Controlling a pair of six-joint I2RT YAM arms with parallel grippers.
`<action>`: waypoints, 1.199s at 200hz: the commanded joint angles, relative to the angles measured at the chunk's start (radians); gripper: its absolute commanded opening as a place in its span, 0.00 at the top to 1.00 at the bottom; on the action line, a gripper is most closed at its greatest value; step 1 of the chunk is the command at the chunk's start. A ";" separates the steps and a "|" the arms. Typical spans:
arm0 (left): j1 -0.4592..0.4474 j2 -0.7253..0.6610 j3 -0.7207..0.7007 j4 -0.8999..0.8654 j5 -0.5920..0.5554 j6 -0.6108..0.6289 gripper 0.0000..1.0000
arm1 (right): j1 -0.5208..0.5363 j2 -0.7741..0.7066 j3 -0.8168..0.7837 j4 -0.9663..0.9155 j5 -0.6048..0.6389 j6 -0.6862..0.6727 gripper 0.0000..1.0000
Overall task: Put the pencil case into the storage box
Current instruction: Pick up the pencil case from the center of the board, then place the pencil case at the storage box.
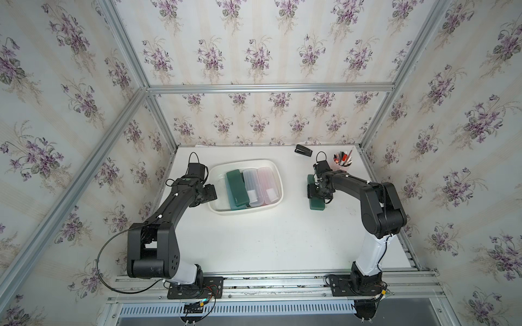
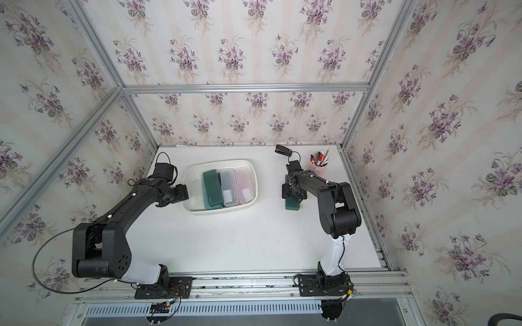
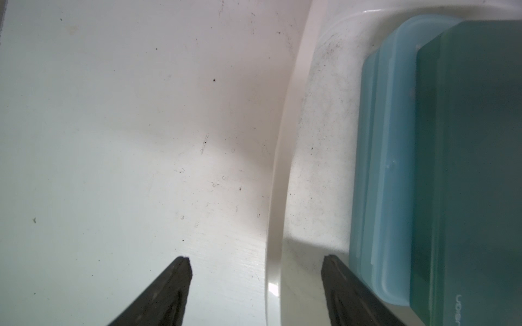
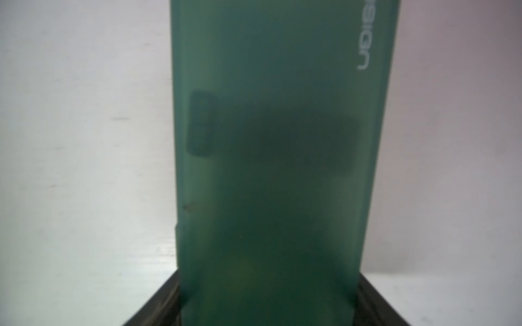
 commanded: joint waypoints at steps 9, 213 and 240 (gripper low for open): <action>0.001 -0.008 0.006 -0.009 -0.009 0.006 0.22 | 0.053 -0.035 0.038 0.001 -0.046 0.066 0.36; 0.002 -0.007 0.011 -0.021 -0.007 0.011 0.22 | 0.482 0.454 0.928 -0.296 -0.012 0.159 0.37; 0.002 -0.008 0.008 -0.016 -0.005 0.011 0.22 | 0.488 0.469 0.912 -0.295 -0.002 0.167 0.36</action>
